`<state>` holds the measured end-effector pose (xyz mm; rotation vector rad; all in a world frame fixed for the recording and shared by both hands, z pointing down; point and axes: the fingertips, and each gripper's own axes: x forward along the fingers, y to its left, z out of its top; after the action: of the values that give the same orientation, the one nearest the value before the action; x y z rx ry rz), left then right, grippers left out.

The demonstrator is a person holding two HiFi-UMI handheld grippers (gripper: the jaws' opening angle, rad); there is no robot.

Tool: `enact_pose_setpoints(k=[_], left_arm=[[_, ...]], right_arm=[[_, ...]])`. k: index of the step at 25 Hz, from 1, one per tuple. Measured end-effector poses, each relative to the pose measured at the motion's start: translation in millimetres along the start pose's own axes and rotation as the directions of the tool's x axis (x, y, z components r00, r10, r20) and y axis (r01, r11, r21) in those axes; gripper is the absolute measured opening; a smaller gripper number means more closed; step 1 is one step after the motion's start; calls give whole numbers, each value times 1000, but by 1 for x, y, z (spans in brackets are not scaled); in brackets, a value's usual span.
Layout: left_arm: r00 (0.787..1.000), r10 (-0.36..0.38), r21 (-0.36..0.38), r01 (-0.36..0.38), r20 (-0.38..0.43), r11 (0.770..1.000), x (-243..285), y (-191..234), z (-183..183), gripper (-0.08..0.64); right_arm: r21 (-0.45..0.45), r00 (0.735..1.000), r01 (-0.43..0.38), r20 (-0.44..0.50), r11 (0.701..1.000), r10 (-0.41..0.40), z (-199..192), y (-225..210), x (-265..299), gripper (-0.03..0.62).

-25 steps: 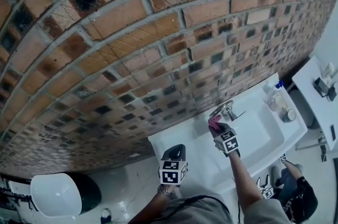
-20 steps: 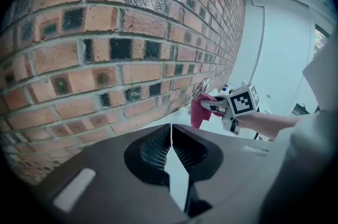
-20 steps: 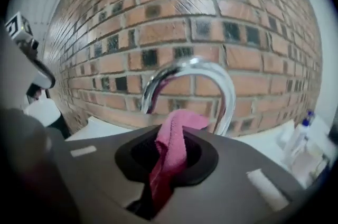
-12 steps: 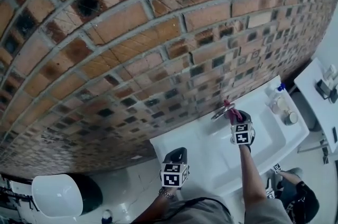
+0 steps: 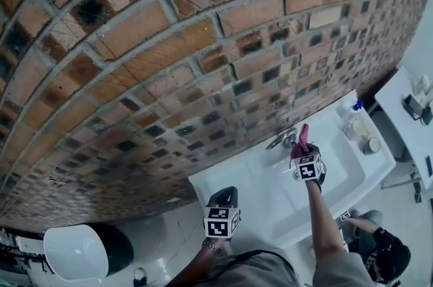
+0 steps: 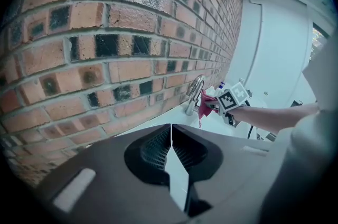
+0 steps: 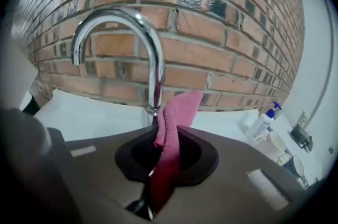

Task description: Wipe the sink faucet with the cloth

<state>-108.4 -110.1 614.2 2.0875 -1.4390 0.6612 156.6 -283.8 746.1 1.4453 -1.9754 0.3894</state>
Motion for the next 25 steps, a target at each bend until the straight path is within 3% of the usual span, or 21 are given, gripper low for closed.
enact_pose_setpoints(k=[7, 9, 12, 15, 19, 22, 25], left_arm=[[1000, -4, -14, 4, -14, 1000, -2, -11, -5, 28], [1000, -5, -18, 5, -13, 1000, -3, -12, -6, 28], [1000, -3, -24, 3, -7, 1000, 0, -10, -3, 28], [1000, -9, -26, 9, -1, 1000, 3, -9, 1, 28], [1000, -30, -15, 30, 1, 999, 2, -16, 5, 26], [999, -47, -17, 47, 3, 999, 6, -22, 8, 28], [998, -64, -10, 64, -6, 998, 8, -31, 7, 28]], right_arm=[[25, 987, -149, -55, 989, 150, -29, 21, -18, 37], [102, 994, -106, -1, 989, 107, -24, -4, -33, 37], [248, 997, 22, 70, 968, -41, -13, -57, -42, 37], [338, 995, 83, 15, 938, -94, -24, -73, -25, 37], [367, 989, 143, -27, 919, -143, -32, -61, -17, 34], [347, 994, 89, -84, 934, -63, -46, -34, -10, 32], [262, 986, -94, -107, 961, 125, -60, 27, -8, 32]])
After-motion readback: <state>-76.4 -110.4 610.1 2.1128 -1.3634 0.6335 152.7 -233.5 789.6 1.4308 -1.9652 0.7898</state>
